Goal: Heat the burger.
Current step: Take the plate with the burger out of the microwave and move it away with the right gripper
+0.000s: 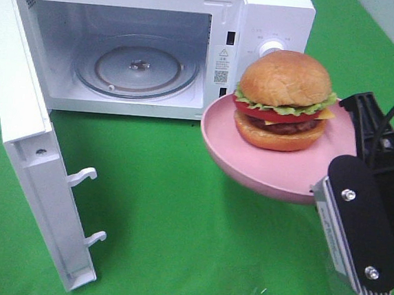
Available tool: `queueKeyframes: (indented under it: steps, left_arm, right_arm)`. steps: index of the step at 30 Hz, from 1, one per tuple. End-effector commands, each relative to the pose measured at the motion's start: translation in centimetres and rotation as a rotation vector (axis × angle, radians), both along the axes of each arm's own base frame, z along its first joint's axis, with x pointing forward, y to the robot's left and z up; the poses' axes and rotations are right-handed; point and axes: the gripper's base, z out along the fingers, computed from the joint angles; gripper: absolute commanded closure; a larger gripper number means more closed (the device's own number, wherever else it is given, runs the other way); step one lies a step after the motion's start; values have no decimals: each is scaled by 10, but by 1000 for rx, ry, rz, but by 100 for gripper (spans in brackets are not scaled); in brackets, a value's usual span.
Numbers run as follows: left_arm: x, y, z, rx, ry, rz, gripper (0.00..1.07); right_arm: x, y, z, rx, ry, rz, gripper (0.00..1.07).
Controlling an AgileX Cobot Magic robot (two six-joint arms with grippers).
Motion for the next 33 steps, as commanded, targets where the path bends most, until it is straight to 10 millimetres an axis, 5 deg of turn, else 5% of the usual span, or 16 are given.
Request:
queueKeyframes:
  steps: [1, 8, 33]
  left_arm:
    - [-2, 0, 0, 1, -22, 0, 7]
    - [-2, 0, 0, 1, -22, 0, 7]
    - [-2, 0, 0, 1, -22, 0, 7]
  right_arm:
    - [-2, -6, 12, 40, -64, -42, 107]
    - [-6, -21, 21, 72, -75, -194, 107]
    - [-5, -52, 4, 106, -88, -697, 107]
